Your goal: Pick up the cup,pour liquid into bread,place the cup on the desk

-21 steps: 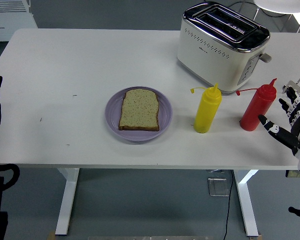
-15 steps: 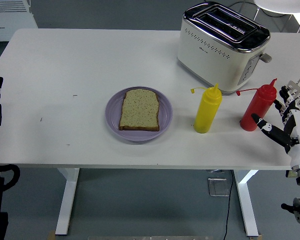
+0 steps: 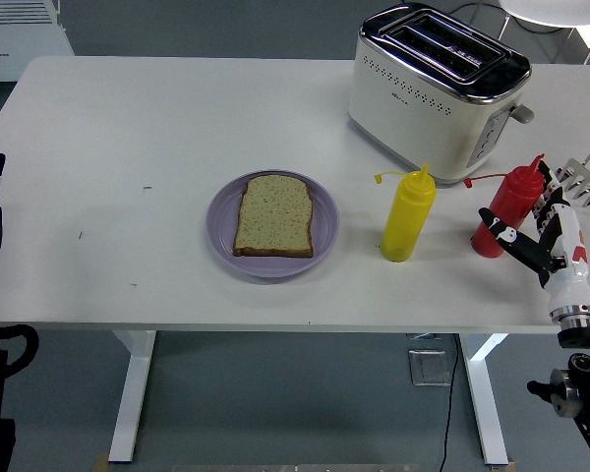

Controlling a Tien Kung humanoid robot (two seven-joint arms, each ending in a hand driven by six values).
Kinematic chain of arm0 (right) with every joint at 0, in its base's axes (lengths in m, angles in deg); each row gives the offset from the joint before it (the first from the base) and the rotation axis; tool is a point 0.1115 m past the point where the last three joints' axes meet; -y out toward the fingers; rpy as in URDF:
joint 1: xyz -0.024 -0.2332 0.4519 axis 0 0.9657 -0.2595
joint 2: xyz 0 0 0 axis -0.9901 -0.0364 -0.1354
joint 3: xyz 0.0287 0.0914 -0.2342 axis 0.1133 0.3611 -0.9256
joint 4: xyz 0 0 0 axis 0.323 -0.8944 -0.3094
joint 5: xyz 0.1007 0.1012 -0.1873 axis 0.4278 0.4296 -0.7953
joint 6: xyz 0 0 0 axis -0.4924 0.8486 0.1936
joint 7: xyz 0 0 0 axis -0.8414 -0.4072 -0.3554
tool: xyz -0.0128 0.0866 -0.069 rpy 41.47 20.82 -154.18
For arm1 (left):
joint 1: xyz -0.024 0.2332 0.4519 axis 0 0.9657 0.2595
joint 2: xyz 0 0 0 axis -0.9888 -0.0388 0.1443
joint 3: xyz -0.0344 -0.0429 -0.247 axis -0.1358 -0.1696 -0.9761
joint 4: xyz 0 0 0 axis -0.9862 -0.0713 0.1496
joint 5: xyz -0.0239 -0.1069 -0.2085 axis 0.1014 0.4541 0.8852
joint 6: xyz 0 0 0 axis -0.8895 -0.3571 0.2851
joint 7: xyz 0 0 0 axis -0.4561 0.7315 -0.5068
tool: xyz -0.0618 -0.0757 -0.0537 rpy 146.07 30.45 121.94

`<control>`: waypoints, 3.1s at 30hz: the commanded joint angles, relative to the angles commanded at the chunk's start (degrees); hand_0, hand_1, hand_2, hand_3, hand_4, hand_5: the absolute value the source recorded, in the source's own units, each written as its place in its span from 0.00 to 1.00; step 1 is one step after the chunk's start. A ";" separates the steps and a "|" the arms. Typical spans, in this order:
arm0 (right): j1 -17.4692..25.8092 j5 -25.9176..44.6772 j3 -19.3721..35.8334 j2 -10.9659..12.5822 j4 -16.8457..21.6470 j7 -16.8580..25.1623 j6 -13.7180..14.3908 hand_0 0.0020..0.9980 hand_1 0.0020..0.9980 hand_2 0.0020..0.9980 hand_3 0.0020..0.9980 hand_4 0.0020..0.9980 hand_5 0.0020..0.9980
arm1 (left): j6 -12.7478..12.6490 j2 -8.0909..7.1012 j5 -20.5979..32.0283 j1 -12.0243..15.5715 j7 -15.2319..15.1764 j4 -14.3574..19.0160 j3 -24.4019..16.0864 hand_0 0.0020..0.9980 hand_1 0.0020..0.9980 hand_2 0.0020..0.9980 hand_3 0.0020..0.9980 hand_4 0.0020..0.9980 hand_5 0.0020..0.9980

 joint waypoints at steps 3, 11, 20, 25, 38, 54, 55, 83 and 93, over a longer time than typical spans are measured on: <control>-2.01 0.58 -1.21 -0.76 -1.62 0.30 0.73 0.98 0.89 0.96 1.00 0.93 0.24 | 0.03 0.06 -0.01 -0.11 0.02 -0.02 0.02 0.81 0.74 0.73 0.72 0.49 1.00; -4.80 4.07 -2.42 -1.81 -4.31 2.44 4.65 0.88 0.76 0.81 0.91 0.88 0.22 | -0.02 0.03 0.03 -0.05 -0.05 0.03 -0.52 0.81 0.74 0.73 0.72 0.49 1.00; -6.36 9.55 -4.64 -2.52 -6.13 4.77 7.12 0.70 0.62 0.61 0.73 0.82 0.18 | 0.00 0.08 0.04 -0.08 -0.03 -0.05 -0.45 0.81 0.74 0.73 0.72 0.49 1.00; -6.61 11.32 -5.77 -2.33 -5.83 5.68 7.63 0.60 0.54 0.53 0.66 0.78 0.16 | 0.00 0.02 0.04 -0.14 -0.04 -0.03 -0.65 0.81 0.74 0.73 0.72 0.49 1.00; -7.11 16.86 -7.15 -2.34 -6.34 8.15 8.68 0.38 0.37 0.47 0.54 0.69 0.13 | -0.01 0.01 0.06 -0.17 -0.05 -0.03 -0.76 0.81 0.74 0.73 0.72 0.49 1.00; -7.05 21.24 -6.18 -2.23 -4.52 9.34 9.57 0.18 0.26 0.40 0.49 0.62 0.14 | -0.06 0.01 0.11 -0.15 -0.08 -0.06 -0.76 0.81 0.74 0.73 0.72 0.49 1.00; -7.03 21.36 -6.08 -2.21 -4.33 9.34 9.57 0.18 0.26 0.40 0.49 0.62 0.14 | -0.07 0.01 0.11 -0.14 -0.09 -0.07 -0.75 0.81 0.74 0.73 0.72 0.49 1.00; -16.19 -8.82 -1.37 6.37 11.33 -5.81 11.40 0.13 0.25 0.39 0.49 0.56 0.14 | -0.04 0.03 0.07 0.03 -0.09 -0.03 -0.63 0.81 0.74 0.73 0.72 0.49 1.00; -25.06 -28.65 -5.16 7.57 10.85 -15.16 7.93 0.13 0.25 0.39 0.49 0.55 0.14 | -0.07 0.05 0.07 -0.07 -0.11 -0.02 -1.11 0.81 0.74 0.73 0.72 0.49 1.00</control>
